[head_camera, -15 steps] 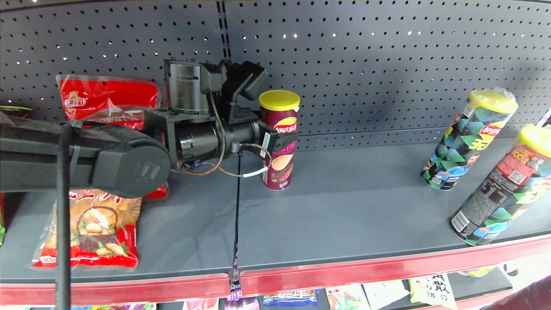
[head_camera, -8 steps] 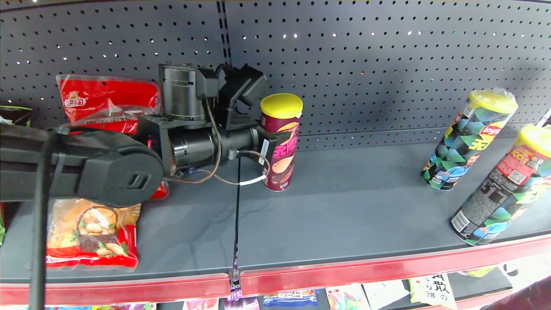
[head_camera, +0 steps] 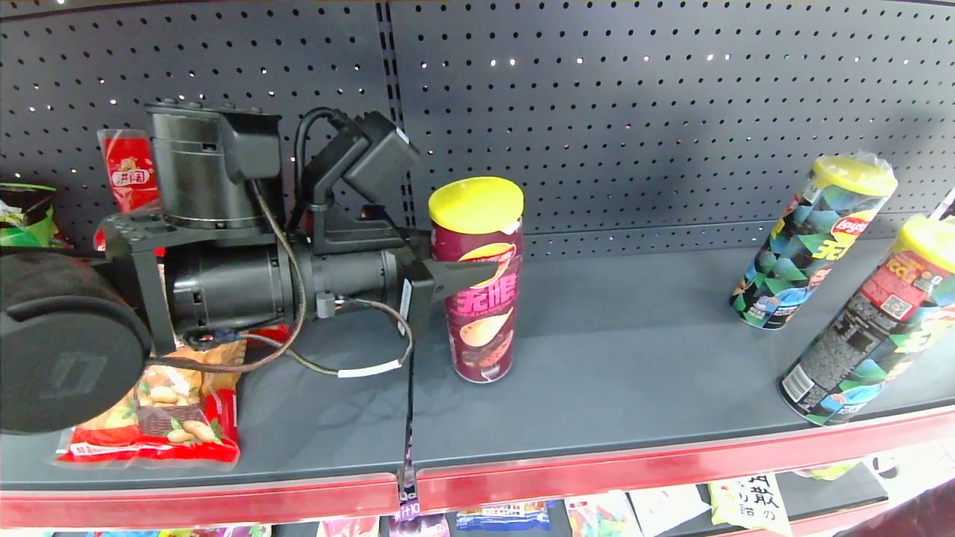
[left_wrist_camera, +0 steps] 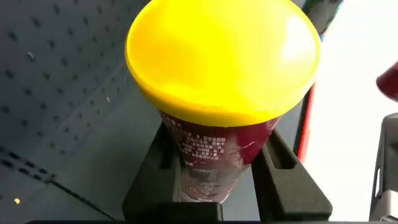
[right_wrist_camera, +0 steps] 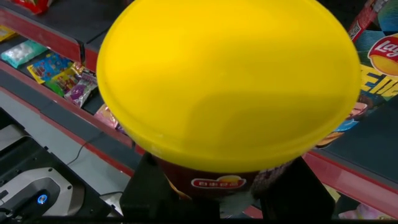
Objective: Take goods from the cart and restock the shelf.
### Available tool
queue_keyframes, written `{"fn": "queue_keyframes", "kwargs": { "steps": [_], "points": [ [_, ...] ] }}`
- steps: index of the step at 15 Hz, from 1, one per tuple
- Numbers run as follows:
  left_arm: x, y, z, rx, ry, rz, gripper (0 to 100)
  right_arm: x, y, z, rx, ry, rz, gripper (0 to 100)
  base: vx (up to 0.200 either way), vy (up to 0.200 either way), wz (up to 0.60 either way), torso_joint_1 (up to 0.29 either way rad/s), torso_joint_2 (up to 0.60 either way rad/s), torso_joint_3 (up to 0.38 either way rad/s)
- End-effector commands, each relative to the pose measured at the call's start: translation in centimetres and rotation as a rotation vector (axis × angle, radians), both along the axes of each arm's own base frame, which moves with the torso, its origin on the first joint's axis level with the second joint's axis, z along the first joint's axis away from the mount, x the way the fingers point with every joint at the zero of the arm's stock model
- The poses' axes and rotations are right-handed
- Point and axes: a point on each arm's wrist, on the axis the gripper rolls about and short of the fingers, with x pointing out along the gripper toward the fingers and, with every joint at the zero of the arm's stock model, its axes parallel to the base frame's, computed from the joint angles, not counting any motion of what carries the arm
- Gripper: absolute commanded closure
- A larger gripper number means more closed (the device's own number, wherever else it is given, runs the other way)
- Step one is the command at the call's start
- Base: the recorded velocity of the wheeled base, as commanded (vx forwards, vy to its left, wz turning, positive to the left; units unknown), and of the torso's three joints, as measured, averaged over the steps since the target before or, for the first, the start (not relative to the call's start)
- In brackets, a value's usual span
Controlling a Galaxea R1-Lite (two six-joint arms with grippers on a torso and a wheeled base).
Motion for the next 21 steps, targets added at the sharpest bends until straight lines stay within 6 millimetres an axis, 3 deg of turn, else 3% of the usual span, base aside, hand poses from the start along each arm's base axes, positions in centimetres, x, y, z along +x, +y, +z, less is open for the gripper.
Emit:
{"fn": "queue_keyframes", "kwargs": {
  "steps": [1,8,21],
  "points": [
    [-0.7,0.3,0.6,-0.013,-0.013,-0.025,100,0.0,0.0,-0.1,-0.001,0.002,0.001,100,0.000,0.000,0.00,0.000,0.00,0.000],
    [-2.6,0.3,-1.3,0.018,0.054,-0.089,100,0.0,0.0,-0.1,-0.001,0.002,0.001,100,0.000,0.000,0.00,0.000,0.00,0.000],
    [-3.6,0.7,-2.1,0.023,0.099,-0.086,100,0.1,0.0,-0.1,-0.002,0.005,0.000,100,0.000,0.000,0.00,0.000,0.00,0.000]
  ]
}}
